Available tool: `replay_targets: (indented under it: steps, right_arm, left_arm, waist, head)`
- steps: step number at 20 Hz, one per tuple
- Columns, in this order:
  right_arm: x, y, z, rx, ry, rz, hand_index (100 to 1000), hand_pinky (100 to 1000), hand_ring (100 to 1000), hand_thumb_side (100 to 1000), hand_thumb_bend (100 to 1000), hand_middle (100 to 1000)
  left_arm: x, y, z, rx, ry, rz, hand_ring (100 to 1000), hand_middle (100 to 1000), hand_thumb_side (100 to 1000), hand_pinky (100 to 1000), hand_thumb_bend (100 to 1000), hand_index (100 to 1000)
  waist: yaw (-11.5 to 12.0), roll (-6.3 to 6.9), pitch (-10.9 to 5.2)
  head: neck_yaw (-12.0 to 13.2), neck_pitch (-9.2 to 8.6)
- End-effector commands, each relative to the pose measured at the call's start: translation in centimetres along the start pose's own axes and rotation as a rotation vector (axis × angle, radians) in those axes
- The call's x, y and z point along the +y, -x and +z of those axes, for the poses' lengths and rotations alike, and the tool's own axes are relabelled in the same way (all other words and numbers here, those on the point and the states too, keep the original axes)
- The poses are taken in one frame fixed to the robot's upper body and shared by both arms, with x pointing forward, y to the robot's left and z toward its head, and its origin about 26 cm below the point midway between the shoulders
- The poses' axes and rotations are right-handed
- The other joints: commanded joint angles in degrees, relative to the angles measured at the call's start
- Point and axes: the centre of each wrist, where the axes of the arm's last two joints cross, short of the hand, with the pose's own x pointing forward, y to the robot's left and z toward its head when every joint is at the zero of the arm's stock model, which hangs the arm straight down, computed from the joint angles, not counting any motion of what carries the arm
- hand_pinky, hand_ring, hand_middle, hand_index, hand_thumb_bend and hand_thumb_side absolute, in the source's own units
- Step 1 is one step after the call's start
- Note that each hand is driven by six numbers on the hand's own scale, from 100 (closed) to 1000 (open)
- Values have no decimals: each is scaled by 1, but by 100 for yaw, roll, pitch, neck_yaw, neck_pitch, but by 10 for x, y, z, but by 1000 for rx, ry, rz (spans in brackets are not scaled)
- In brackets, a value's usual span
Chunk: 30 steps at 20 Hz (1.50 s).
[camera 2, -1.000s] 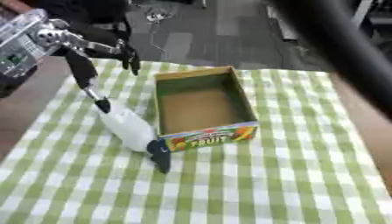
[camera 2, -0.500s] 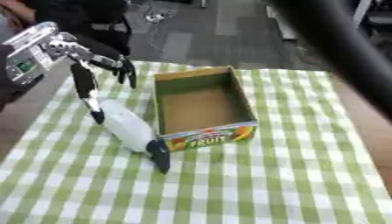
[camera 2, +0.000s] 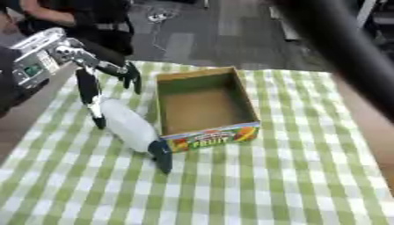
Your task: Pick up objects on the table and place them in the box.
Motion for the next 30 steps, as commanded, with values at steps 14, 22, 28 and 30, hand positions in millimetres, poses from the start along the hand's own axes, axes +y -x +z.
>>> replay_targets:
  steps: [14,22,28,30]
  right_arm:
    - [0,-3,-12,-21,-39,1,740,394,563,902,549,603]
    - [0,-3,-12,-22,-40,1,740,394,563,902,548,603]
    - [-1,-3,-11,-21,-40,3,740,394,563,903,549,603]
    - [-1,-3,-11,-22,-40,3,740,394,563,902,549,603]
  left_arm:
    - [-4,-12,-1,-112,187,-223,738,800,407,738,962,810]
    - [-24,-6,-5,-23,264,-168,711,774,420,699,926,793]
    - [-29,-5,-6,-6,276,-145,711,770,421,699,925,788]
    - [-30,-4,-8,-6,279,-140,712,771,420,699,926,789]
  waist:
    - [-32,20,-36]
    - [-34,19,-35]
    - [-23,14,-28]
    - [-23,12,-28]
  head:
    - [118,-18]
    - [137,-18]
    - [149,-18]
    - [153,-18]
